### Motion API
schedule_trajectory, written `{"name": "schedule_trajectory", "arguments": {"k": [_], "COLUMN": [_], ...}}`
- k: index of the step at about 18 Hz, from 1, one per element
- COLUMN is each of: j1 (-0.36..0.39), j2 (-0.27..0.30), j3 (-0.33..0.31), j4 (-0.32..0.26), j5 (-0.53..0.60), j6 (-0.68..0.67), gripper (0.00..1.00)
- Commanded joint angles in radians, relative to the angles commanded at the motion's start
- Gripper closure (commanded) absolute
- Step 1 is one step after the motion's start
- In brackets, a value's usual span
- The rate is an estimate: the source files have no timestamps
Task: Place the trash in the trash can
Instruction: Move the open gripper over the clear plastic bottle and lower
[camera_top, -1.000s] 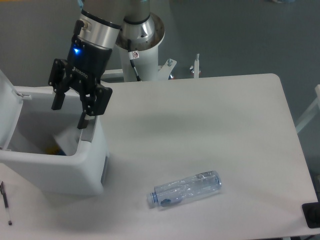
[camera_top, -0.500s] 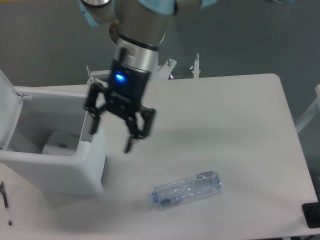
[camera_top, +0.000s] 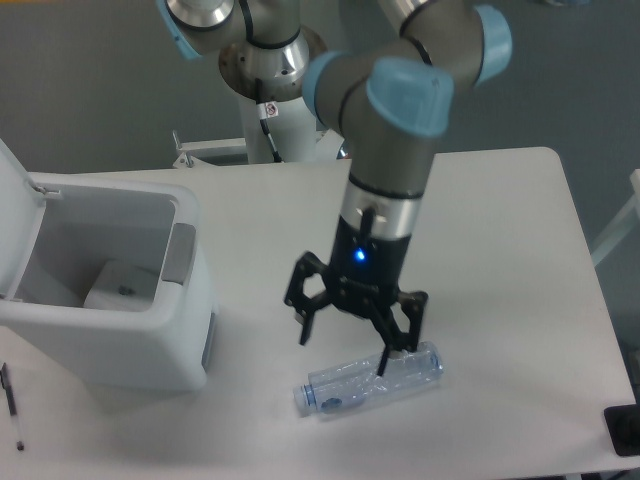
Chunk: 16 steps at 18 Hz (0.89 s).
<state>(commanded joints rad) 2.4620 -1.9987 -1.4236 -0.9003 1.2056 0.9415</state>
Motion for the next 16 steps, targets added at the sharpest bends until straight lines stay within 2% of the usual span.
{"name": "schedule_trajectory", "arguments": {"k": [3, 12, 16], "j1": [-0.005, -0.066, -0.098], "j2": [-0.044, -0.14, -0.169], "j3": [0.028, 0.04, 0.038], "j4": [-0.049, -0.095, -0.106], "j5": [0.037, 0.205, 0.233], "j6": [0.084, 0.207, 0.267], "gripper": [0.0, 0.0, 0.0]}}
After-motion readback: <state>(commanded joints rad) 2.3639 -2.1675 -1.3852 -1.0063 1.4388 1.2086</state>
